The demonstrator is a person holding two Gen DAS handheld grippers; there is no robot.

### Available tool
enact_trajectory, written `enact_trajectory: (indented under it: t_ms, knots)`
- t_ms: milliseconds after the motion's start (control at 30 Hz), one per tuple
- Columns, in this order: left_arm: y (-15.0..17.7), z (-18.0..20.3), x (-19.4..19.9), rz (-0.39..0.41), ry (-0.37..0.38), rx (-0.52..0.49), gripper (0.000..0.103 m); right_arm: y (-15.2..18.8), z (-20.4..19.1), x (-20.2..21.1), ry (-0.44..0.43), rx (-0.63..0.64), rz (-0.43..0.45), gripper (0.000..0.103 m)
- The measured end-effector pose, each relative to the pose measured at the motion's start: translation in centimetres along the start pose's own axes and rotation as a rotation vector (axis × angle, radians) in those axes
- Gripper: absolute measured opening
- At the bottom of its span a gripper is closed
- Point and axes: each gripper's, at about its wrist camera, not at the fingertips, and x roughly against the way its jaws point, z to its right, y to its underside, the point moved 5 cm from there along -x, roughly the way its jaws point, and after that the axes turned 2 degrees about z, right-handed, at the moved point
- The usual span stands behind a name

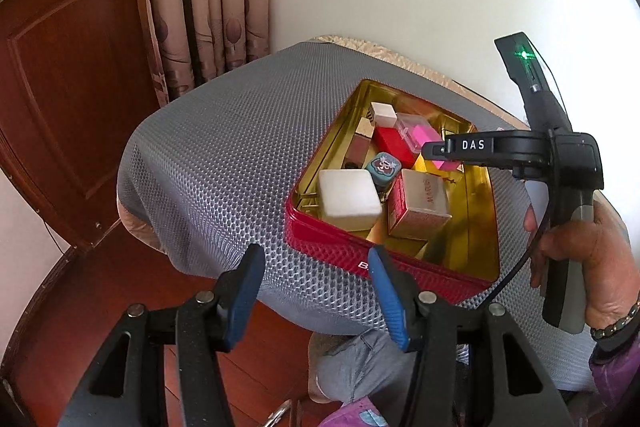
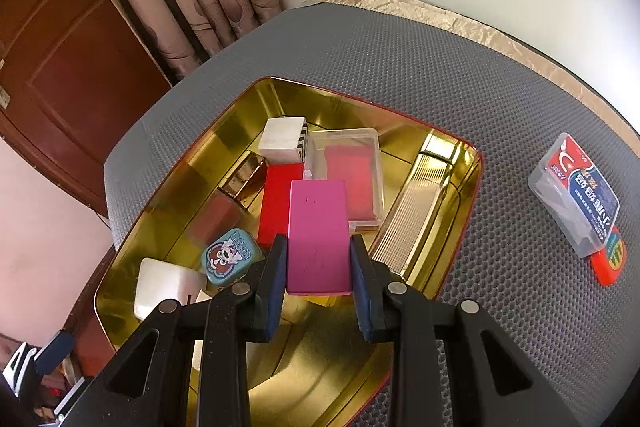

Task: Organize rigid objects
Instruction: 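Lower the pink block into the gold tin and open the right tool, then reach the left tool to the orange round tape measure and close on it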

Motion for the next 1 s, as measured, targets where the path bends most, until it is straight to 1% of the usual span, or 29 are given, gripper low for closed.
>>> enact_trajectory:
  t_ms: [167,267,333,500,567,633,667,733,867,900,933,967,1000]
  knots:
    - [0.1,0.0,-0.2,-0.009,-0.003,-0.006,0.055,-0.1,0.0,0.2,0.002,-0.011,0.013,0.03]
    - [0.2,0.1,-0.4,-0.017,-0.006,-0.014,0.055,-0.2,0.2,1.0,-0.023,-0.038,0.038,0.031]
    - [0.2,0.2,-0.5,-0.018,-0.007,-0.019,0.055,-0.1,0.5,1.9,-0.032,-0.06,0.069,0.033]
    - [0.3,0.4,-0.6,-0.028,-0.014,-0.035,0.055,0.8,2.6,5.0,-0.035,-0.133,0.167,0.046]
    - [0.4,0.4,-0.6,-0.029,-0.017,-0.038,0.055,2.0,4.4,6.5,0.001,-0.166,0.211,0.062]
    - [0.4,0.4,-0.6,-0.028,-0.019,-0.041,0.055,4.3,7.5,7.9,0.086,-0.205,0.244,0.068]
    - [0.4,0.5,-0.5,-0.027,-0.019,-0.043,0.055,5.1,8.6,8.1,0.119,-0.212,0.244,0.068]
    - [0.5,0.6,-0.5,-0.022,-0.023,-0.046,0.055,7.9,12.9,8.5,0.24,-0.227,0.211,0.068]
    - [0.4,0.8,0.0,-0.002,-0.038,-0.057,0.055,12.6,20.5,9.5,0.397,-0.307,0.162,0.068]
    - [0.4,0.9,0.1,0.003,-0.042,-0.062,0.055,14.1,23.0,10.2,0.462,-0.328,0.149,0.068]
    - [0.4,1.0,0.2,0.01,-0.049,-0.069,0.055,15.0,24.5,10.9,0.495,-0.336,0.153,0.074]
    - [0.4,1.3,0.4,0.02,-0.057,-0.08,0.055,15.7,25.8,11.8,0.526,-0.341,0.165,0.085]
    - [0.4,1.4,0.6,0.025,-0.06,-0.086,0.055,16.3,27.0,12.5,0.578,-0.343,0.16,0.087]
